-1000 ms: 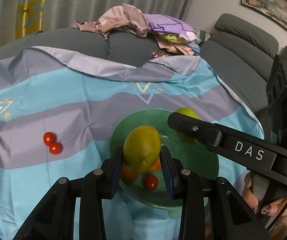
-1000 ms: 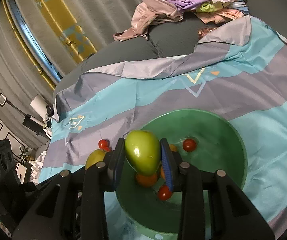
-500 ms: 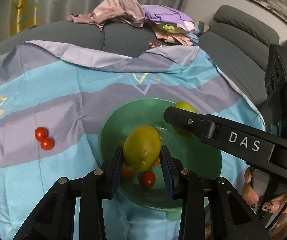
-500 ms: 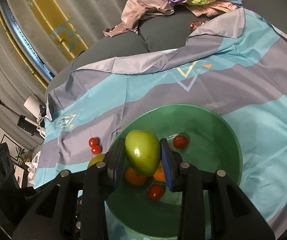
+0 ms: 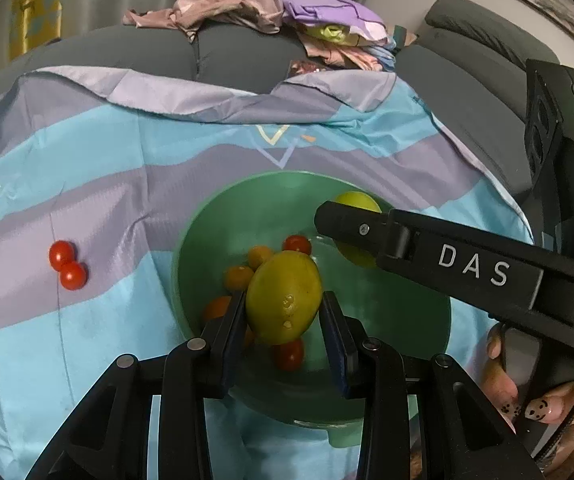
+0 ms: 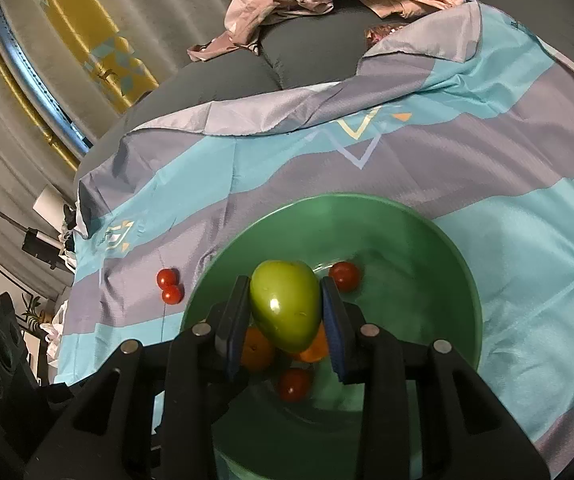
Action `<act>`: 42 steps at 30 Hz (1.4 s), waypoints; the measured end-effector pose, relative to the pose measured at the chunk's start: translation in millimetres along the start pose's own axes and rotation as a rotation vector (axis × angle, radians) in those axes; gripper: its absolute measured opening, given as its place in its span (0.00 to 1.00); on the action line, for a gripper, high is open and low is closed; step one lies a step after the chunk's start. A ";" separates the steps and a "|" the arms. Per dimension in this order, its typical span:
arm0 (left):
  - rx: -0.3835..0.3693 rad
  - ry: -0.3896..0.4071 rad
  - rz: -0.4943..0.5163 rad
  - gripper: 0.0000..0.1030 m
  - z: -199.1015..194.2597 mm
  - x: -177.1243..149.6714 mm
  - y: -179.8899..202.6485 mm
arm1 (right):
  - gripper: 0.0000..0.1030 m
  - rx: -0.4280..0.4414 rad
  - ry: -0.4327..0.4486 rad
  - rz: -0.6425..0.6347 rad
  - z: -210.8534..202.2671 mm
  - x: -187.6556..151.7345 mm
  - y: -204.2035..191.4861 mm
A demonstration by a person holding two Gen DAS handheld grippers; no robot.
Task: Organize fruits
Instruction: 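Lower and open the left tool in the bowl while the right tool releases the green fruit, then move the left tool to the pair of red cherry tomatoes while the right tool follows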
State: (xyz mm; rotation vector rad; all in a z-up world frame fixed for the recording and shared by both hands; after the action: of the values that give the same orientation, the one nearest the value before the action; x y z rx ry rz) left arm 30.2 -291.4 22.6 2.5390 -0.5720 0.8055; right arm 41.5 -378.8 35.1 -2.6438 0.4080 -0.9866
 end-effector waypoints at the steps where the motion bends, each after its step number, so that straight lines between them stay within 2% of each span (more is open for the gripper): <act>1: 0.000 -0.006 -0.001 0.36 1.5 -0.8 -0.1 | 0.35 -0.003 -0.002 0.000 0.9 -0.3 0.0; 15: -0.009 -0.032 -0.014 0.36 10.5 -5.3 -1.2 | 0.34 -0.045 -0.020 -0.005 6.6 -1.8 4.1; 18: -0.022 -0.006 -0.037 0.36 3.5 -0.5 -4.7 | 0.38 -0.047 -0.014 0.002 5.3 -1.3 3.4; 22: -0.025 -0.006 -0.013 0.36 -13.4 6.2 -12.7 | 0.55 -0.049 0.011 -0.001 1.6 1.5 0.6; 27: 0.021 -0.003 -0.064 0.40 -41.4 14.1 -58.7 | 0.55 -0.052 0.037 -0.030 -0.6 3.4 -10.4; 31: 0.123 0.066 -0.135 0.45 -64.3 17.6 -118.8 | 0.55 -0.062 0.055 -0.084 1.0 3.0 -29.4; 34: 0.157 0.107 -0.232 0.46 -72.3 18.9 -164.3 | 0.58 -0.056 0.058 -0.153 7.2 -2.6 -50.7; 37: 0.256 0.158 -0.289 0.46 -77.0 24.5 -197.6 | 0.58 -0.049 0.044 -0.220 19.3 -10.9 -74.8; 39: 0.233 0.164 -0.315 0.46 -74.2 25.7 -208.1 | 0.58 -0.038 0.033 -0.257 26.8 -16.1 -90.4; 42: 0.153 0.110 -0.364 0.46 -59.5 20.8 -221.0 | 0.57 -0.005 0.006 -0.311 39.8 -25.1 -116.1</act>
State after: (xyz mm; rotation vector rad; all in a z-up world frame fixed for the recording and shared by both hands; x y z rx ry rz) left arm 128.7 -83.7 22.7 2.6038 -0.0088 0.8710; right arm 68.6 -256.5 33.7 -2.7626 -0.0026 -1.0819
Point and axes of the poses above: each gripper's, at about its wrist camera, not at the fingertips, and z roughly the way its jaws point, y to its right, x to its top, the point moved 9 cm from there along z, roughly the way its jaws point, and after that the axes turned 2 degrees about -z, right-handed, at the moved point
